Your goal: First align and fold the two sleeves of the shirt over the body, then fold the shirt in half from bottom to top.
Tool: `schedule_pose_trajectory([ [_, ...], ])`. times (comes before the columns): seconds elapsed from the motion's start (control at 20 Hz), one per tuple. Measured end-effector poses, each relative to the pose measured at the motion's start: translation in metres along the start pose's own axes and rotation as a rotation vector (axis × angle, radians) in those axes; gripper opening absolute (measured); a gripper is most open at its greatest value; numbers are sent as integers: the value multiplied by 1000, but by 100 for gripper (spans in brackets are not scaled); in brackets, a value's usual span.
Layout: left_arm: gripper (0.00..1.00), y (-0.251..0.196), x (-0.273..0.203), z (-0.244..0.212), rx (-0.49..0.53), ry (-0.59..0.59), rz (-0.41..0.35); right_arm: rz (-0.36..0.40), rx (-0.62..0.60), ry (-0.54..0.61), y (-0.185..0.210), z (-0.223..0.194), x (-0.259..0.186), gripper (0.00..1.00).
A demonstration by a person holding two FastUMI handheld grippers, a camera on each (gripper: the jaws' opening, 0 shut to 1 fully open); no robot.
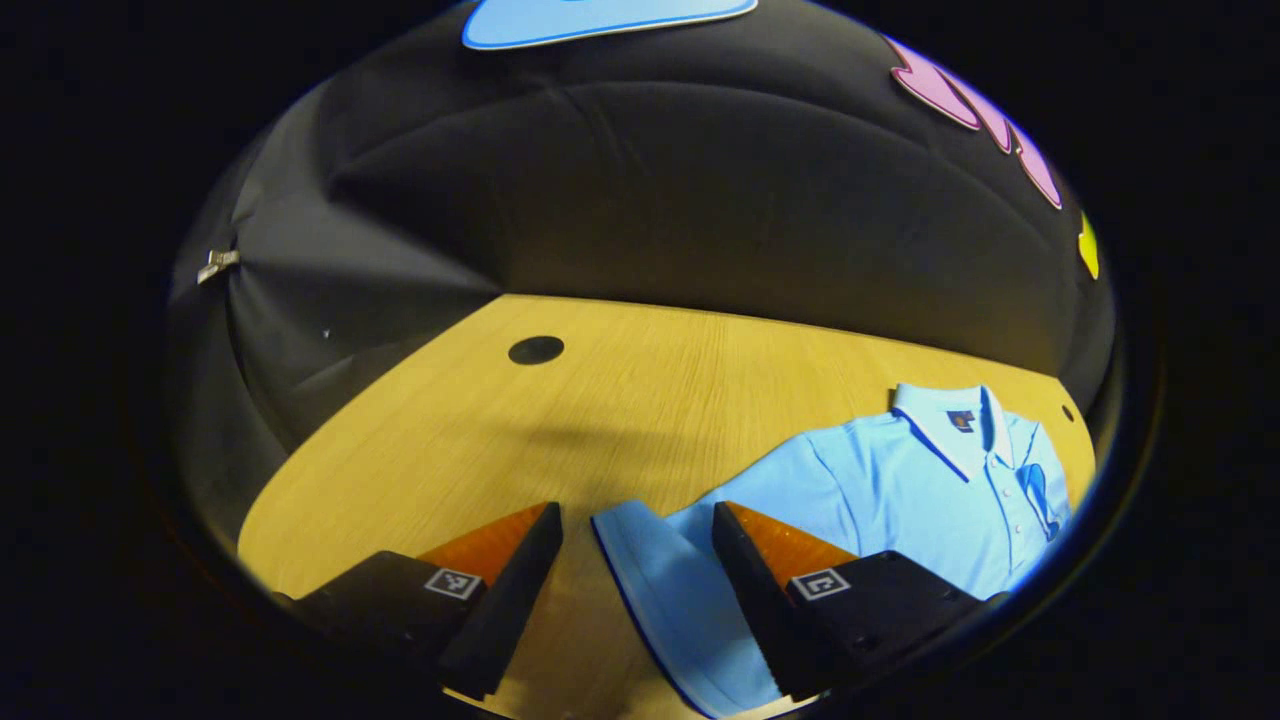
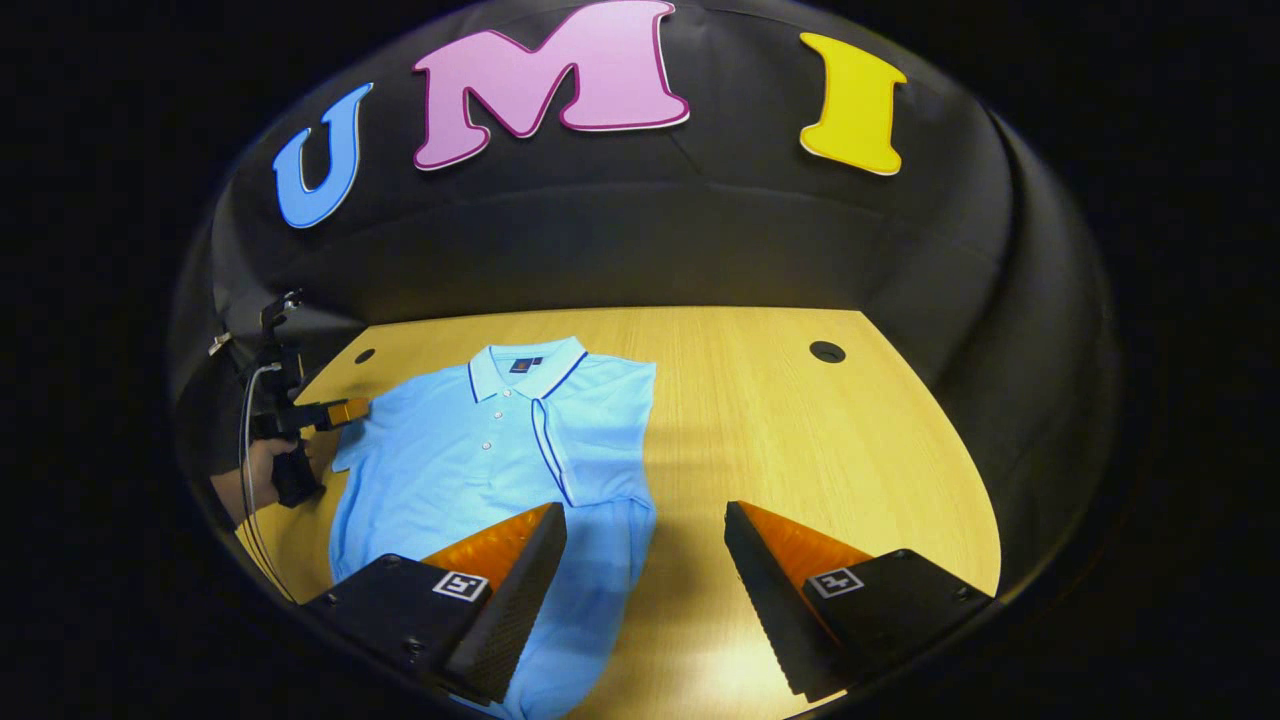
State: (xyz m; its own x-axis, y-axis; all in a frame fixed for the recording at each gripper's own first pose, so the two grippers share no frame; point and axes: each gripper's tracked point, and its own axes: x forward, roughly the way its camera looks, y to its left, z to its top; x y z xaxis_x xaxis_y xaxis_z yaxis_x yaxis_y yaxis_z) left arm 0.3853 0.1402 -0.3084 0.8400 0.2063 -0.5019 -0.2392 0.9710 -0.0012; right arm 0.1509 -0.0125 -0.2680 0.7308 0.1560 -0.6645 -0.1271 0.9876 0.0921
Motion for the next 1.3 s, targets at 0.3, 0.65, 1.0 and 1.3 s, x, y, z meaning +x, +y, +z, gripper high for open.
schedule_pose_trajectory([
  [0.3, 43, -21, -3, -3, 17, 53, -53, -2, 65, 14, -4, -9, -7, 100],
  [0.65, 6, -33, -7, 7, 26, 96, -86, 16, 91, -9, -1, -3, -8, 99],
  [1.0, 6, -110, -46, 64, 92, 4, -221, -6, 114, -17, -16, -1, -15, 99],
  [1.3, 6, -210, -88, 61, 112, 25, -383, 5, 137, -20, -17, 3, -22, 99],
])
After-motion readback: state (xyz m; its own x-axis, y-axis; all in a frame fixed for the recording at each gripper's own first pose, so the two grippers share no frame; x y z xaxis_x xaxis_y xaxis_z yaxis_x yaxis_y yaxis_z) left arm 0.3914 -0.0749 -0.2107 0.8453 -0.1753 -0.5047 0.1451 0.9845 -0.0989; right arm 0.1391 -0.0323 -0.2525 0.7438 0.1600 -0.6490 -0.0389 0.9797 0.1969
